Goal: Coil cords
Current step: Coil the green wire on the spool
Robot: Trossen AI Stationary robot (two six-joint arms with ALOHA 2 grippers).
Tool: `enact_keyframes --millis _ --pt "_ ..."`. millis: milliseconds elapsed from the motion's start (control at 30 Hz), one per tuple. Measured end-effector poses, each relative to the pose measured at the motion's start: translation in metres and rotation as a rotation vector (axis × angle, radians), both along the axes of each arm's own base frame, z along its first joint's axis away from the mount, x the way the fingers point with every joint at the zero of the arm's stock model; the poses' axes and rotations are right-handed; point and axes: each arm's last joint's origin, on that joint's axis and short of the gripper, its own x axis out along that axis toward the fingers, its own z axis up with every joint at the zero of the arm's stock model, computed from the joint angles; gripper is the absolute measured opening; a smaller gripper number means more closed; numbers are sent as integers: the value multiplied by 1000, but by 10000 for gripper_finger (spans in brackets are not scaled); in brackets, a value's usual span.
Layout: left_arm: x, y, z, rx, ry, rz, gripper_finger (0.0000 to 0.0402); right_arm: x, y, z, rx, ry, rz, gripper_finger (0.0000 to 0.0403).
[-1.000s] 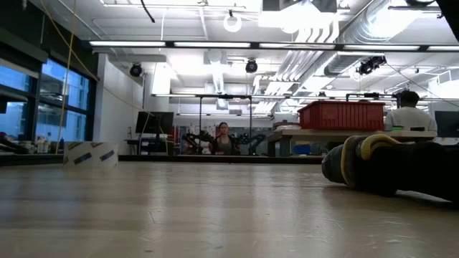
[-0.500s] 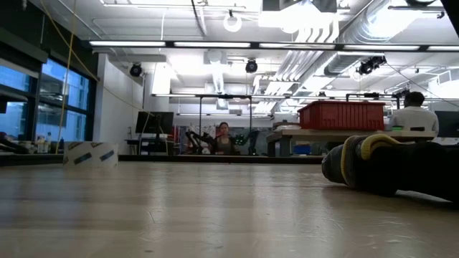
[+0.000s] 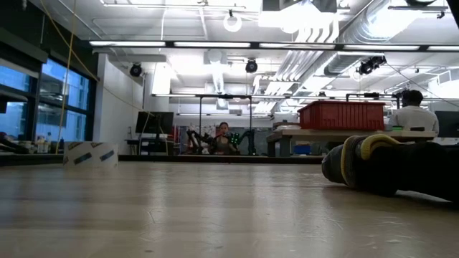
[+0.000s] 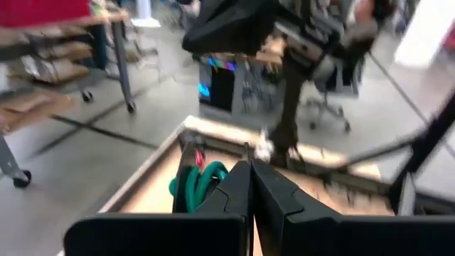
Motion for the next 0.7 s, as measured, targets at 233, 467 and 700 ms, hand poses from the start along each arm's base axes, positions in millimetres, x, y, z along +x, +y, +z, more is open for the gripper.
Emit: enact_keyframes --millis 233,467,700 --pt "5 -1 -12 -107 86 -36 0 -4 1 -14 102 129 1 24" --pt "2 -2 -4 -50 32 -73 0 -15 5 -35 220 362 17 109" --pt "3 -1 4 -6 -46 -68 0 -7 6 -46 273 423 71 152"
